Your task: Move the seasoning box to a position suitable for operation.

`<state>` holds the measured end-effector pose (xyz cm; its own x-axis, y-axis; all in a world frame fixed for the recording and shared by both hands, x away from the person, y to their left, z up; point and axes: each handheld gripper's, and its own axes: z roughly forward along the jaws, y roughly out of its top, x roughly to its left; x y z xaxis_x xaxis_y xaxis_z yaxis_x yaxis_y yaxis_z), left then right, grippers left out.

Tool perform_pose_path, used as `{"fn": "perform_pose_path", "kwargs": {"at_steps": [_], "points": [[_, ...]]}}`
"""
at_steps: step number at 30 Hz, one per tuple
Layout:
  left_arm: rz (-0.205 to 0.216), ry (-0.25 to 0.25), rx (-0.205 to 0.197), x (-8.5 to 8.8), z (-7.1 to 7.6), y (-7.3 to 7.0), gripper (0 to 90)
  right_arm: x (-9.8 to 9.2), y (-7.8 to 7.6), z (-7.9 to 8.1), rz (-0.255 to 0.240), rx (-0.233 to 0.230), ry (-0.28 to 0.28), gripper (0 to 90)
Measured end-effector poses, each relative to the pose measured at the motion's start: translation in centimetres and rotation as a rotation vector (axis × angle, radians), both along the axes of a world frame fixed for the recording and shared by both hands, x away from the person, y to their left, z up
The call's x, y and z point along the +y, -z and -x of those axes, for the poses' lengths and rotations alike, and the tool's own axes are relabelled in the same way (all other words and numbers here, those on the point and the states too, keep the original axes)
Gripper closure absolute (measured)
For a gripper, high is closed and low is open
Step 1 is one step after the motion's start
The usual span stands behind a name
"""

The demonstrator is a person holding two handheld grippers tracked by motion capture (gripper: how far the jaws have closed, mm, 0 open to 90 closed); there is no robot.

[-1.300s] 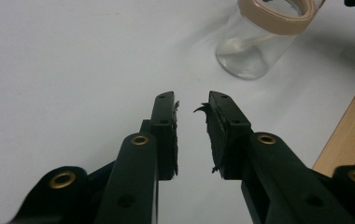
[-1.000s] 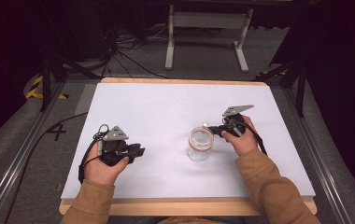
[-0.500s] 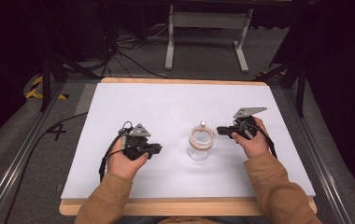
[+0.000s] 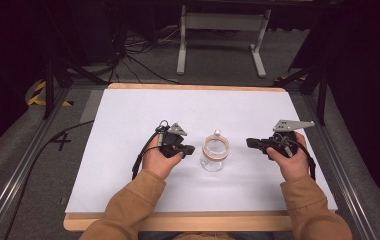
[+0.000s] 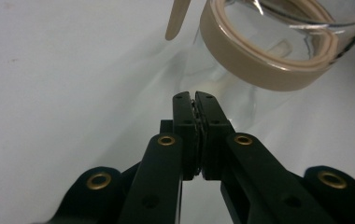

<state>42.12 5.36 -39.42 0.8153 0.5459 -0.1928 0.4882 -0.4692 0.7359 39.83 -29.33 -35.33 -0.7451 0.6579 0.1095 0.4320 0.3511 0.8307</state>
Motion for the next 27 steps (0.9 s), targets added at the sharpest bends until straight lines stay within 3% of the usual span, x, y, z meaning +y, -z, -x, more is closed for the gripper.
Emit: {"fn": "perform_pose_path", "kwargs": {"at_steps": [2, 9, 18, 24, 27], "points": [[0.007, -0.002, -0.004, 0.1, 0.1, -0.2, 86.0, 0.4, -0.4, -0.2, 0.001, -0.005, -0.012, 90.0], [0.024, -0.008, -0.016, 1.2, 0.4, -0.9, 84.0, 4.4, -2.4, -2.9, 0.009, -0.008, -0.1, 90.0], [0.028, -0.01, -0.022, 2.2, 0.7, -1.3, 83.2, 7.6, -1.7, -5.4, 0.074, 0.02, -0.139, 90.0], [0.037, -0.011, -0.025, 2.4, 0.9, -1.4, 83.6, 7.8, -0.8, -6.3, 0.096, 0.034, -0.124, 90.0], [0.04, -0.005, -0.02, 2.3, 1.1, -1.5, 83.5, 7.7, -0.6, -6.5, 0.081, 0.041, -0.129, 90.0]]}}
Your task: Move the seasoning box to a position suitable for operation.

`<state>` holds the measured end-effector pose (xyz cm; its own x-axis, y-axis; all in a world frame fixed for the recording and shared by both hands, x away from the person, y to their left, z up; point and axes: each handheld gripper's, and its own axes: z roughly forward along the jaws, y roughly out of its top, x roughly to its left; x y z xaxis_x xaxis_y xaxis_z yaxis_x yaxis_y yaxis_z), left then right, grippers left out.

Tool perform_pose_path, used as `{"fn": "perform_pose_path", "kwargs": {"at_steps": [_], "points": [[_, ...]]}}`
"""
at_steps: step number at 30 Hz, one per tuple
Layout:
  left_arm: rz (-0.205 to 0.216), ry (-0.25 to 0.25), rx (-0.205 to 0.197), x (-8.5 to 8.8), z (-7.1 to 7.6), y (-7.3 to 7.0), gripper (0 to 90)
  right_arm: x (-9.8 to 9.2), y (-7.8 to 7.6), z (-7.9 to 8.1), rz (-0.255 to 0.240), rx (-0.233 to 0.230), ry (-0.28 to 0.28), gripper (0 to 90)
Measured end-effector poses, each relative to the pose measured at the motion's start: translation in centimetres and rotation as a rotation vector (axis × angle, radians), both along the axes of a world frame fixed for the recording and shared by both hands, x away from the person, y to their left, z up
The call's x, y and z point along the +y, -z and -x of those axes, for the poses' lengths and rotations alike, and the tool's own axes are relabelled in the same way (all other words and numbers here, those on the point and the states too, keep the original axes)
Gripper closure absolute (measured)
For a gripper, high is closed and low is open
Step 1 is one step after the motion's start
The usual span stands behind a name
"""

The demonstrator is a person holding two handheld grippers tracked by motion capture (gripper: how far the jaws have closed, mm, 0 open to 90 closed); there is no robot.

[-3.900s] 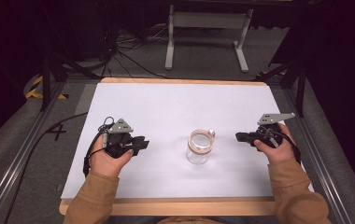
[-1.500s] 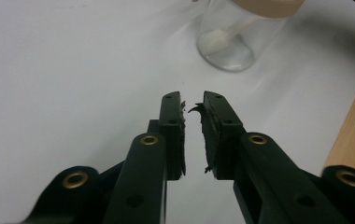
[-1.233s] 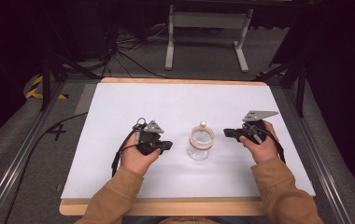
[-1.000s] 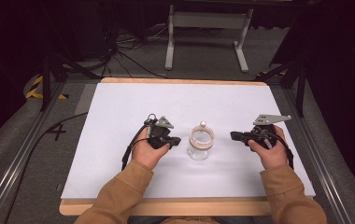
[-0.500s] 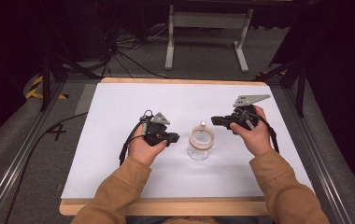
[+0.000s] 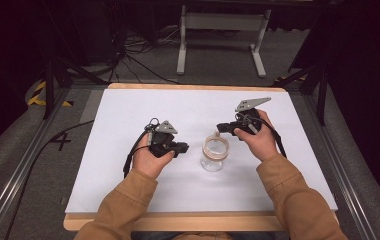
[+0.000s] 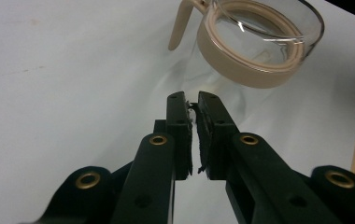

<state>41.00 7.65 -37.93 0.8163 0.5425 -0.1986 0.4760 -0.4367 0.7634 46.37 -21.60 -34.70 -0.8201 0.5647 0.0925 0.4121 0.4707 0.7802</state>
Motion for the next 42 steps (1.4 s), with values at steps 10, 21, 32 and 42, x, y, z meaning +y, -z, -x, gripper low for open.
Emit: {"fn": "perform_pose_path", "kwargs": {"at_steps": [10, 21, 32, 42], "points": [[0.003, 0.04, -0.01, -0.5, 0.6, -0.5, 83.9, 0.1, 0.0, -0.3, -0.006, 0.007, 0.008, 90.0], [0.003, 0.063, -0.005, -1.1, 0.8, -0.6, 84.1, 0.0, 0.1, -0.4, -0.009, 0.015, 0.007, 90.0], [0.049, 0.097, -0.011, -1.9, 1.0, -1.1, 84.6, 0.0, 0.1, -0.6, -0.018, 0.034, -0.001, 90.0], [0.01, 0.138, -0.016, -3.5, 1.3, -1.3, 85.3, 0.2, 0.0, -0.6, -0.015, 0.034, -0.007, 90.0]]}}
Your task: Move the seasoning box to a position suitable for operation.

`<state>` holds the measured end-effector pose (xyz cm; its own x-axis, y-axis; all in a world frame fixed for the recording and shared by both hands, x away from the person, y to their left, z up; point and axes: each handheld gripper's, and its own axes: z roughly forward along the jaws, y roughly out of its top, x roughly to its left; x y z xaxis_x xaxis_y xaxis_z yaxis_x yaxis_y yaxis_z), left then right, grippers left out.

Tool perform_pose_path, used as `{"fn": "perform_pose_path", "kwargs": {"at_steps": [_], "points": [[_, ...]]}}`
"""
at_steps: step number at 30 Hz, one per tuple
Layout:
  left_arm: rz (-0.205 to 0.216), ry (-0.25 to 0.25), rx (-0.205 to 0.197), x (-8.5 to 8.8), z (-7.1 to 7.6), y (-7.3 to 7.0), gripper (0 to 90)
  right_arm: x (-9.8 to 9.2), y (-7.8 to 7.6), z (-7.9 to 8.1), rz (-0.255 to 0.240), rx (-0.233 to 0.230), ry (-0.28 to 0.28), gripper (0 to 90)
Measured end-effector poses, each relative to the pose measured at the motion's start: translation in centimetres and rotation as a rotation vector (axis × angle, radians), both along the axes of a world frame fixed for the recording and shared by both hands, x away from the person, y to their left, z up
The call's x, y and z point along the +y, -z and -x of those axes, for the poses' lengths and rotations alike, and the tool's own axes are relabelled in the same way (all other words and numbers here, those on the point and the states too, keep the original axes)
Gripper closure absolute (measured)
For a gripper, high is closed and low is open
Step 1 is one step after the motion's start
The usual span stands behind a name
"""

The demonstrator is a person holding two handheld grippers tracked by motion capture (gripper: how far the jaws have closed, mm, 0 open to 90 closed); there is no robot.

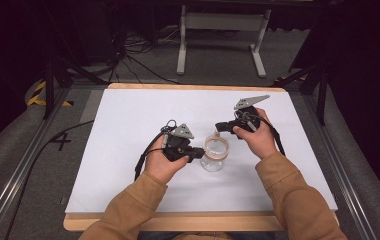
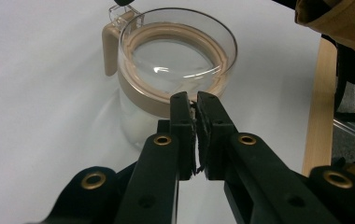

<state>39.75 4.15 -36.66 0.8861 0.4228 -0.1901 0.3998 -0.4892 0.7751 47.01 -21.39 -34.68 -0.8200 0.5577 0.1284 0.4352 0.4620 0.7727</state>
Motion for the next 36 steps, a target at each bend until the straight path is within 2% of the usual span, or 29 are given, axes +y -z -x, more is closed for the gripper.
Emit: {"fn": "perform_pose_path", "kwargs": {"at_steps": [10, 18, 24, 26, 29, 31, 33, 36], "points": [[0.008, 0.006, 0.005, -0.6, -0.1, 0.1, 85.3, 0.0, 0.3, -0.2, -0.006, 0.015, 0.002, 90.0], [0.008, 0.017, -0.021, -1.7, -0.2, 0.1, 86.5, -0.1, 0.3, -0.3, -0.011, 0.024, 0.006, 90.0], [0.047, -0.004, -0.04, -1.8, -0.2, -0.1, 87.3, -0.4, 0.3, 0.0, -0.004, 0.016, 0.012, 90.0], [0.047, 0.001, -0.048, -1.9, -0.3, -0.2, 87.3, -0.7, 0.2, 0.4, -0.015, 0.01, 0.017, 90.0], [0.057, 0.003, -0.059, -2.0, -0.4, -0.3, 86.8, -1.8, -0.5, 2.1, -0.046, -0.03, 0.027, 90.0], [0.063, -0.001, -0.056, -2.1, -0.4, -0.4, 86.6, -2.7, -0.9, 3.3, -0.044, -0.052, 0.044, 90.0], [0.07, -0.006, -0.058, -2.1, -0.6, -0.5, 86.6, -3.6, -1.2, 4.4, -0.051, -0.059, 0.048, 90.0], [0.083, -0.019, -0.064, -2.2, -0.7, -0.8, 86.5, -4.3, -1.1, 6.1, -0.057, -0.047, 0.039, 90.0]]}}
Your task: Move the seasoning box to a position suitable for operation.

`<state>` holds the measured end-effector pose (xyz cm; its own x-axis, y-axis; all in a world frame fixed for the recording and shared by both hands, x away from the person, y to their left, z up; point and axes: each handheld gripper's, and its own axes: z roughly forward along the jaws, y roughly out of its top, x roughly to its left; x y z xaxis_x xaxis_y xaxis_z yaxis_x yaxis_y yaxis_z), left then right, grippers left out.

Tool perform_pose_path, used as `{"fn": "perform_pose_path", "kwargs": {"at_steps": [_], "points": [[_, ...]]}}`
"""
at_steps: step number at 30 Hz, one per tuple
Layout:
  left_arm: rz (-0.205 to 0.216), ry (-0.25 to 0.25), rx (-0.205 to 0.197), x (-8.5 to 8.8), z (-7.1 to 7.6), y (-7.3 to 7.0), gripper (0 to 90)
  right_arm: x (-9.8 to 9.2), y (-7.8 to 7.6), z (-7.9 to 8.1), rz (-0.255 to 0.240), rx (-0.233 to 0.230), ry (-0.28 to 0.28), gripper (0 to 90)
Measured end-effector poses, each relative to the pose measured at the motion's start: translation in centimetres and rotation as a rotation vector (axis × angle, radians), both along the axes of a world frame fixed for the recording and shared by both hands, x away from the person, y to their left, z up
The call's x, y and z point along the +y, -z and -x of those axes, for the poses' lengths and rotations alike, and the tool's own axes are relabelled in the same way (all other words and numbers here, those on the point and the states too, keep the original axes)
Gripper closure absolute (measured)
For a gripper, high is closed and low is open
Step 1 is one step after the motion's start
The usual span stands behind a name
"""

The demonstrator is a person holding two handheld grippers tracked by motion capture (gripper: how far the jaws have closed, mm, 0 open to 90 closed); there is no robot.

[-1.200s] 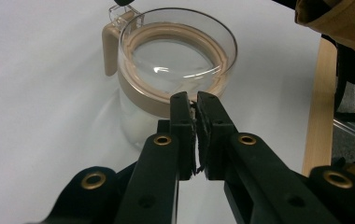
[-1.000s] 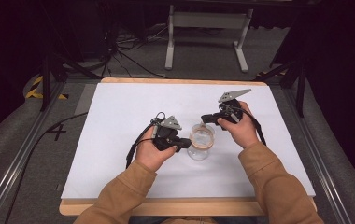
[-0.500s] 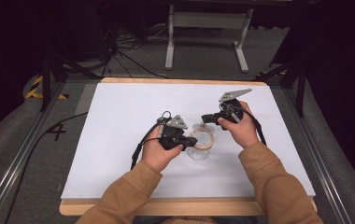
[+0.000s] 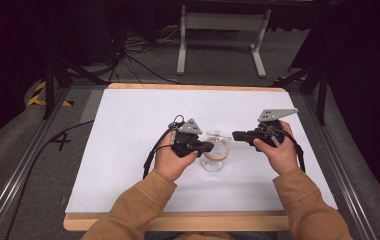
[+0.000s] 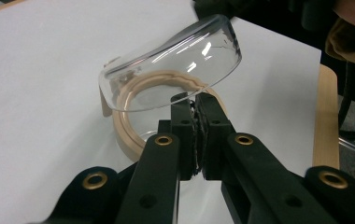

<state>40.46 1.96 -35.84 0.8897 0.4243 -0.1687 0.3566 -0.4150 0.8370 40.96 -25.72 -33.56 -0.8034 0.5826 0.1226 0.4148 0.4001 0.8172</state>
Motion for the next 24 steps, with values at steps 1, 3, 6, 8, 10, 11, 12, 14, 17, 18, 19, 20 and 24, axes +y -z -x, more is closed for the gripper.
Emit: {"fn": "perform_pose_path", "kwargs": {"at_steps": [1, 3, 6, 8, 10, 11, 12, 14, 17, 18, 19, 20, 24], "points": [[0.0, -0.002, -0.002, 0.0, -0.1, -0.1, 86.5, 0.1, 0.2, 0.5, 0.011, 0.005, -0.013, 90.0], [0.0, -0.003, -0.005, 0.0, -0.2, -0.3, 86.4, 0.5, 0.7, 1.3, 0.042, 0.011, -0.041, 90.0], [0.007, -0.01, -0.004, 0.0, -0.3, -0.5, 86.5, 1.5, 0.8, 1.9, 0.04, 0.002, -0.074, 90.0], [0.015, -0.015, -0.006, 0.0, -0.3, -0.5, 86.4, 1.9, 0.7, 2.0, 0.037, -0.017, -0.074, 90.0], [0.011, -0.018, -0.009, 0.1, -0.3, -0.5, 86.2, 2.1, 0.4, 1.9, 0.025, -0.034, -0.067, 90.0], [0.011, -0.017, -0.008, 0.1, -0.3, -0.4, 86.1, 2.1, 0.2, 1.9, 0.015, -0.041, -0.058, 90.0], [0.009, -0.016, -0.004, 0.2, -0.3, -0.4, 86.1, 2.1, 0.1, 1.8, 0.01, -0.048, -0.053, 90.0], [0.003, -0.017, 0.004, 0.3, -0.3, -0.1, 85.9, 2.2, -0.3, 1.5, -0.005, -0.054, -0.043, 90.0], [-0.014, -0.021, 0.01, 0.6, -0.2, 0.2, 85.7, 2.3, -0.7, 1.0, -0.012, -0.066, -0.032, 90.0], [-0.017, -0.028, 0.008, 0.8, -0.1, 0.2, 85.7, 2.4, -0.8, 0.7, -0.015, -0.067, -0.028, 90.0], [-0.021, -0.034, 0.008, 1.2, -0.1, 0.2, 85.6, 2.5, -0.9, 0.4, -0.02, -0.069, -0.024, 90.0], [-0.019, -0.042, 0.009, 1.4, -0.1, 0.2, 85.4, 2.5, -1.0, 0.0, -0.024, -0.066, -0.017, 90.0], [-0.018, -0.069, 0.019, 2.4, -0.1, 0.5, 84.8, 2.5, -0.9, -0.8, -0.037, -0.064, -0.004, 90.0]]}}
